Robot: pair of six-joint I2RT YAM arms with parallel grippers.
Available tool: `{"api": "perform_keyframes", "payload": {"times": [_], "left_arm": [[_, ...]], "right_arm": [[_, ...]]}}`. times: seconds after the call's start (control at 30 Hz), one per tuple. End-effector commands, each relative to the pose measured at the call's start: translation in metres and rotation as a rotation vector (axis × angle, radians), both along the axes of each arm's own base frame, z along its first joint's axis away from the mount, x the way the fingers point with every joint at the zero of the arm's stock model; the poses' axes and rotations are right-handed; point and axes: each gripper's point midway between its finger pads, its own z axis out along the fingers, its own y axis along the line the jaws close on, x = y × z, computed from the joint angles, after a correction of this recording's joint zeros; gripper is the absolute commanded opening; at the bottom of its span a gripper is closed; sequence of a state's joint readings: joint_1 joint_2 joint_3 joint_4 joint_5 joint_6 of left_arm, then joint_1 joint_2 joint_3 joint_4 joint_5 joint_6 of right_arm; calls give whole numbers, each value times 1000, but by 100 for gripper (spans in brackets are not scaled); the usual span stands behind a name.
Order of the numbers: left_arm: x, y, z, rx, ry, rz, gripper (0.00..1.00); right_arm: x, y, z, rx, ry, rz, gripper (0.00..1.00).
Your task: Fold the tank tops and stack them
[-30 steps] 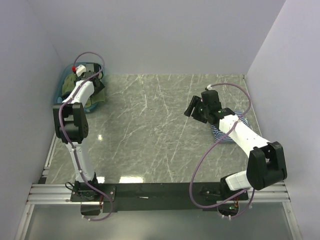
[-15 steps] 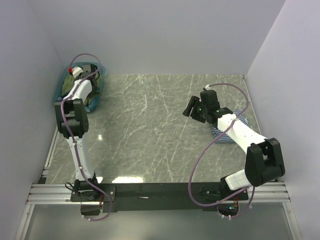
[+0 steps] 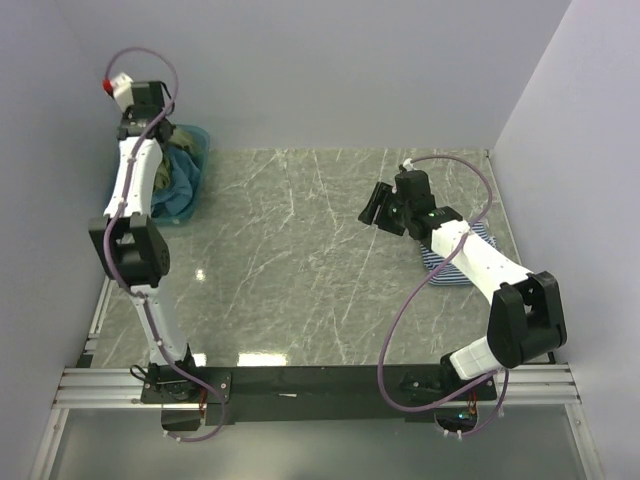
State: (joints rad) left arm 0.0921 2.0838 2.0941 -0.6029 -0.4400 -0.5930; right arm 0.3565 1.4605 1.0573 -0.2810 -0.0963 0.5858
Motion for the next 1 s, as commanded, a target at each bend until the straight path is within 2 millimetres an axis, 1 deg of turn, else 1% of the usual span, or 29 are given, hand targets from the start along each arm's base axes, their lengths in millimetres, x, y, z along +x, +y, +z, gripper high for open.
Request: {"api": "perform_keyframes", "payload": {"times": [0.0,0.03,0.07,0.13,0.17,0.2,0.27,0.33,0.37,0.4,0.43,0.47,0.5,0.53,0.57,0.6,0.63,0.67,0.73,0.8,0.87,0.9,0.97], "left_arm": [[-16,-4,121,56,-250,-54,22],[-17,-2,119,64,-246,-43,20],[-18,4,108,80,-223,-20,19],[-15,7,88,86,-177,-13,14],[-14,10,74,82,-148,-10,11],[-9,9,58,62,-121,-18,1],[-6,6,44,47,-101,-41,0],[-1,1,48,36,-130,-64,0],[0,0,53,32,-143,-70,0],[2,-2,50,22,-138,-77,5],[0,-6,46,5,-121,-90,21],[-1,-8,40,-13,-111,-92,29],[-2,-10,34,-24,-102,-94,38],[-6,-11,25,-35,-81,-86,42],[-12,-9,6,-48,-40,-70,46],[-16,-9,1,-55,-33,-53,49],[-18,-8,-5,-56,-26,-47,50],[-24,-9,-21,-58,9,-43,52],[-26,-9,-33,-69,28,-37,53],[-22,-13,-47,-82,50,-61,54],[-19,-15,-54,-87,64,-74,53],[-18,-12,-64,-80,88,-64,52],[-17,-7,-66,-67,99,-40,50]], "right_arm": [[9,11,16,5,-44,31,66],[8,12,15,9,-41,31,66],[7,12,13,10,-37,33,66],[5,15,10,14,-30,42,66],[4,16,7,12,-24,44,66],[3,16,7,10,-23,45,65],[2,15,7,7,-24,45,65],[2,15,7,5,-29,47,65],[2,15,6,4,-25,47,65],[2,16,7,5,-24,50,65],[2,16,7,4,-23,50,65],[2,17,7,5,-25,51,65],[2,18,8,6,-29,51,65],[2,18,8,7,-30,52,65],[2,18,9,9,-30,49,65],[1,18,7,6,-27,52,65],[1,18,8,6,-28,50,65],[0,17,6,5,-26,50,65],[-1,17,5,7,-26,51,65],[-3,17,4,7,-23,50,65],[-4,17,4,9,-25,50,65],[-4,17,3,10,-25,51,65],[-5,16,1,7,-23,49,65]]}}
